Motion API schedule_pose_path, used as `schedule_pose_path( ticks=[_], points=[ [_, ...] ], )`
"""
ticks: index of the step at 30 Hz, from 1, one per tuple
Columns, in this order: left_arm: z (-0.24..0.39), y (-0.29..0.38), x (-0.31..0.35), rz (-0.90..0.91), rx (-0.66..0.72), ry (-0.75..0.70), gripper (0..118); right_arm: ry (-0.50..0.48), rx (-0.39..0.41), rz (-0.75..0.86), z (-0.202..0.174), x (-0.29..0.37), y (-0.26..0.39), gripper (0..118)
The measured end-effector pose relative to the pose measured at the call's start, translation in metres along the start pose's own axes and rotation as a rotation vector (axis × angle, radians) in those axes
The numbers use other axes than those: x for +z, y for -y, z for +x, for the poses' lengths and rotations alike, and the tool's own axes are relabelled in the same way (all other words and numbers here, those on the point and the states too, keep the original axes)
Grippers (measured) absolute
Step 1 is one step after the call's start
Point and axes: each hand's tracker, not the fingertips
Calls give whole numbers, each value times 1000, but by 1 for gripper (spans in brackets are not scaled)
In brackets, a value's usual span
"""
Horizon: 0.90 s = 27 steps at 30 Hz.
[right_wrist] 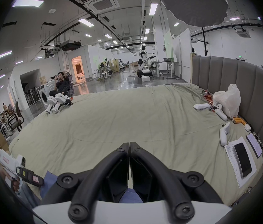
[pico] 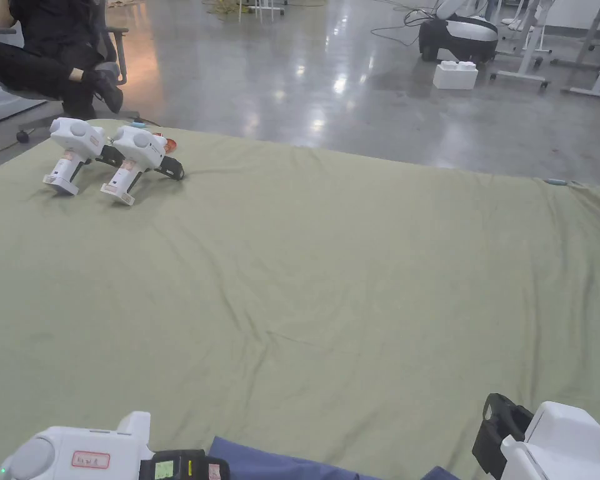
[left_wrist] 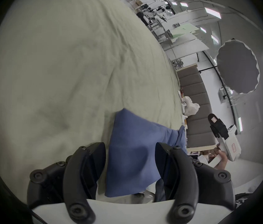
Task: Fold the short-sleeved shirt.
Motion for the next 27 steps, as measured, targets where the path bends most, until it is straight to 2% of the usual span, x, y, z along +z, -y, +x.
schedule_pose_path(
  ticks=[3, 5, 6, 7, 8, 9, 12, 14, 20, 23, 27],
  points=[
    [-22, 5, -4, 14, 26, 147, 66, -2, 0, 1, -1, 0, 0, 0],
    [-29, 6, -8, 24, 67, 186, 63, 0, -1, 1, -2, 0, 0, 0],
    [-32, 6, -8, 35, 70, 194, 57, -2, -7, -2, -2, 0, 0, 0],
    [-3, 18, 4, 36, 70, 191, 47, -6, -21, -6, -2, 0, 0, 0],
    [-1, 17, 4, 42, 78, 182, 36, -9, -25, -5, -2, 0, 0, 0],
    [3, 18, 3, 47, 83, 164, 36, -8, -23, -3, -3, 0, 0, 0],
    [0, 14, -1, 44, -15, 71, 22, 0, -1, 7, -7, -2, 0, 0],
    [6, 13, 3, 54, -4, 92, 17, -2, -3, 25, -7, -3, 1, 0],
    [42, 12, 17, 128, -100, 85, 14, 13, 45, 97, -14, 0, -6, 0],
    [65, 7, 42, 165, -148, 43, 14, 30, 89, 150, -16, 3, -12, 0],
    [76, -7, 85, 232, -188, -78, 14, 38, 102, 190, -16, 4, -17, 0]
  ],
)
